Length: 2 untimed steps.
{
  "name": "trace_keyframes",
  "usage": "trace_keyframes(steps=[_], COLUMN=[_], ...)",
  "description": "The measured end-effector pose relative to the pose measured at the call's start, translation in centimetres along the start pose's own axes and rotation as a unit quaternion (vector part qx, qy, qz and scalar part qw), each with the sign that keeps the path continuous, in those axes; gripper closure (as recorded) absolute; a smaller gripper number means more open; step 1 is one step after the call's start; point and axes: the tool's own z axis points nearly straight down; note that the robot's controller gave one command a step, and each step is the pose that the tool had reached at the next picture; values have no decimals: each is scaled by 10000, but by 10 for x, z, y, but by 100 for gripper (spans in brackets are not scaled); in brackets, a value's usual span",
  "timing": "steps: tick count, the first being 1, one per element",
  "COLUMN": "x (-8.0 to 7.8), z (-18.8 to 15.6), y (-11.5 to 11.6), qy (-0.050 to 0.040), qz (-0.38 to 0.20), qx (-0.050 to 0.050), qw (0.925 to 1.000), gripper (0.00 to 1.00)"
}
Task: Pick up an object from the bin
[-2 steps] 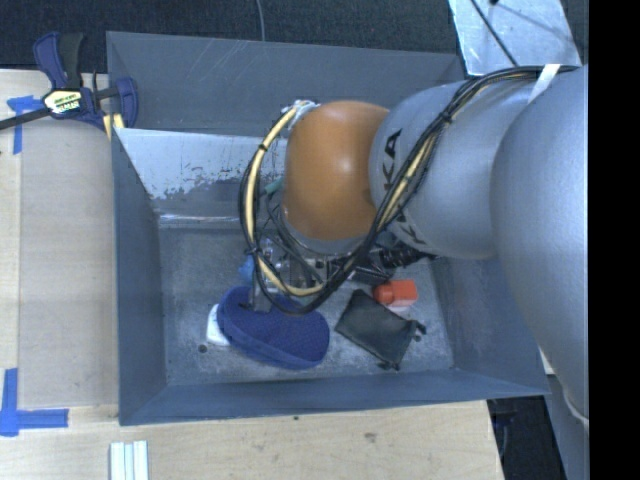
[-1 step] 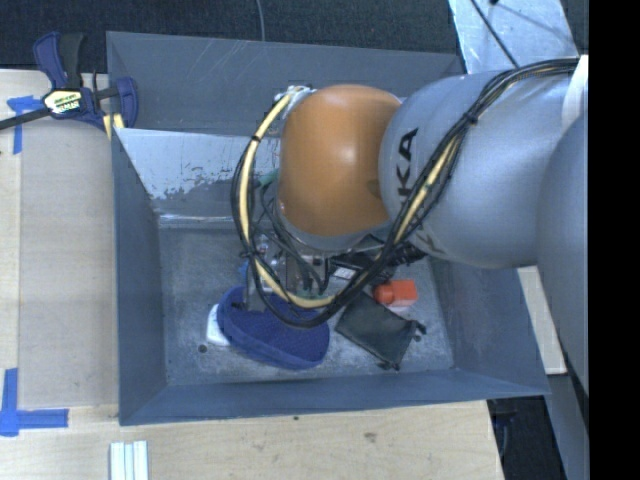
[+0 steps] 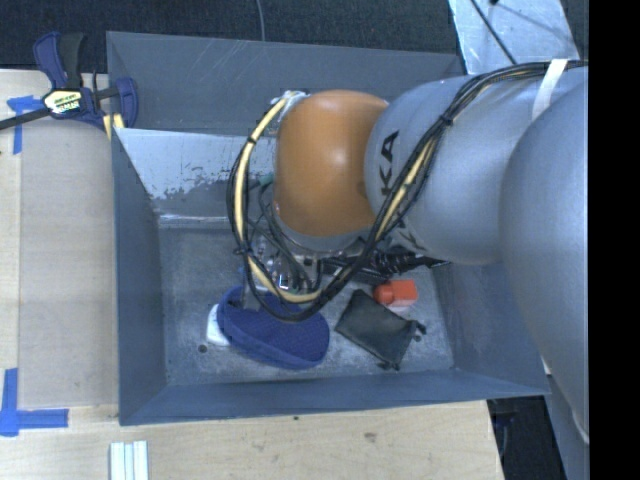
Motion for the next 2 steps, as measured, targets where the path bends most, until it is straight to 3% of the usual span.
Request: trace_keyframes(steps=[1, 2], x=[-10, -10], z=[-41, -38], y=[-7, -7], qy=[-37, -17], qz=[267, 261], qx=[-19, -9], qw=[9996, 9997], gripper=[100, 0])
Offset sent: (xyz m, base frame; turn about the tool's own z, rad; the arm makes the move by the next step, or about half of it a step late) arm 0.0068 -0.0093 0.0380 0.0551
